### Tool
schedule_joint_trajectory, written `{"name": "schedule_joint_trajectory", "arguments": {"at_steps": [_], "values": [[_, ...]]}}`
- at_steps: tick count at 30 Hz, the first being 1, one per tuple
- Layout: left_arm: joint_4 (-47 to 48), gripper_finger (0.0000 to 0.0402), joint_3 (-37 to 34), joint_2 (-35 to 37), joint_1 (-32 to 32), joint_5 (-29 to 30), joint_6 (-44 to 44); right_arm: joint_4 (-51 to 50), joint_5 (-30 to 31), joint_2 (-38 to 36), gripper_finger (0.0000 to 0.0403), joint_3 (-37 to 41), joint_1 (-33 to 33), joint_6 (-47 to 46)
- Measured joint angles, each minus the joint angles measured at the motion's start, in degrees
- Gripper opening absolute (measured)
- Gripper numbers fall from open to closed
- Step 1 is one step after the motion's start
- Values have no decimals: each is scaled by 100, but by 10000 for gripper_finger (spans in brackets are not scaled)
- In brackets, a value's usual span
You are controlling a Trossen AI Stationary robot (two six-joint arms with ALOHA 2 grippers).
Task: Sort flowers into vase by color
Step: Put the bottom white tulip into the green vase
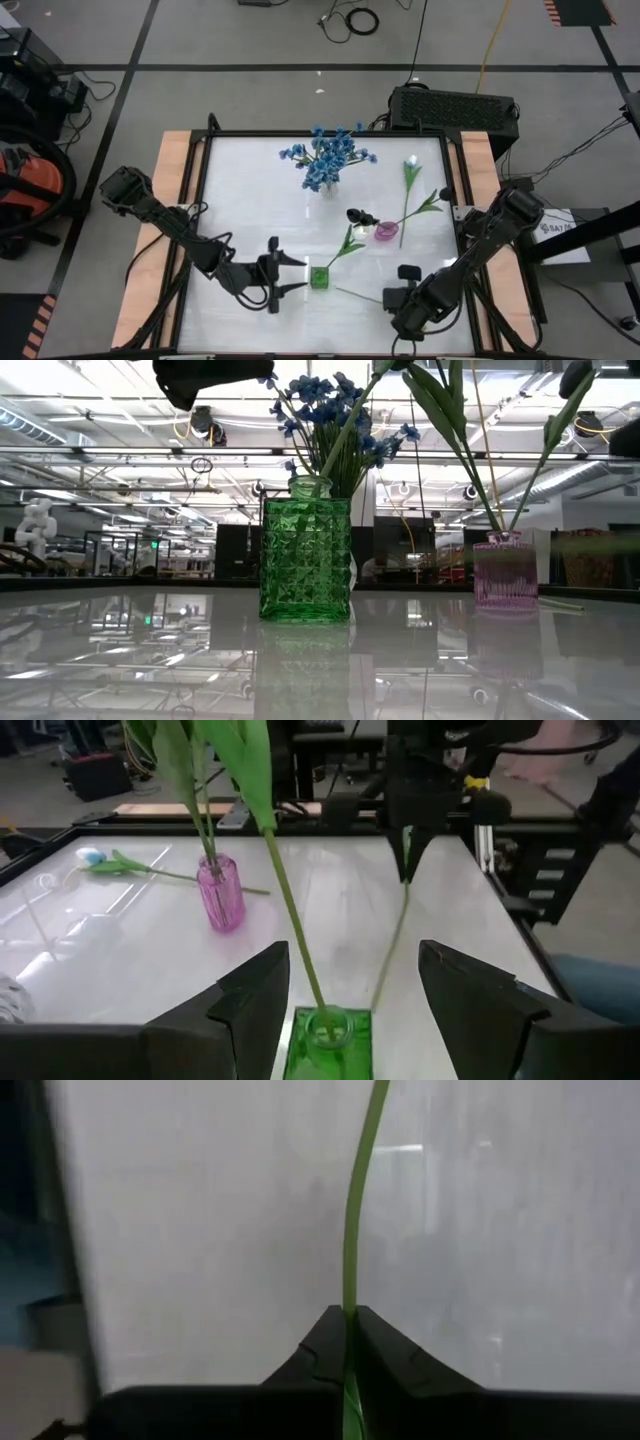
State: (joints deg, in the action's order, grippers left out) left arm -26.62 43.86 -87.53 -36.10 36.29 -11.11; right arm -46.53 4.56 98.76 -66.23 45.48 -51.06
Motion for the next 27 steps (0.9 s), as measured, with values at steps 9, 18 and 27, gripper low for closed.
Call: {"name": "schedule_joint_trajectory", "arguments": {"at_steps": [9,18,27], "values": [[-358,231,462,-108,-110,-129,631,-1205,236,-86,2,-1380,48,131],[1403,231,2472,-706,-295,-180,1199,-1582,315,-87,3,-2226,-176,493],[2519,239,3766,-1362,-209,-656,1154,-1600,291,-85,4,-2412,-355,709]]}}
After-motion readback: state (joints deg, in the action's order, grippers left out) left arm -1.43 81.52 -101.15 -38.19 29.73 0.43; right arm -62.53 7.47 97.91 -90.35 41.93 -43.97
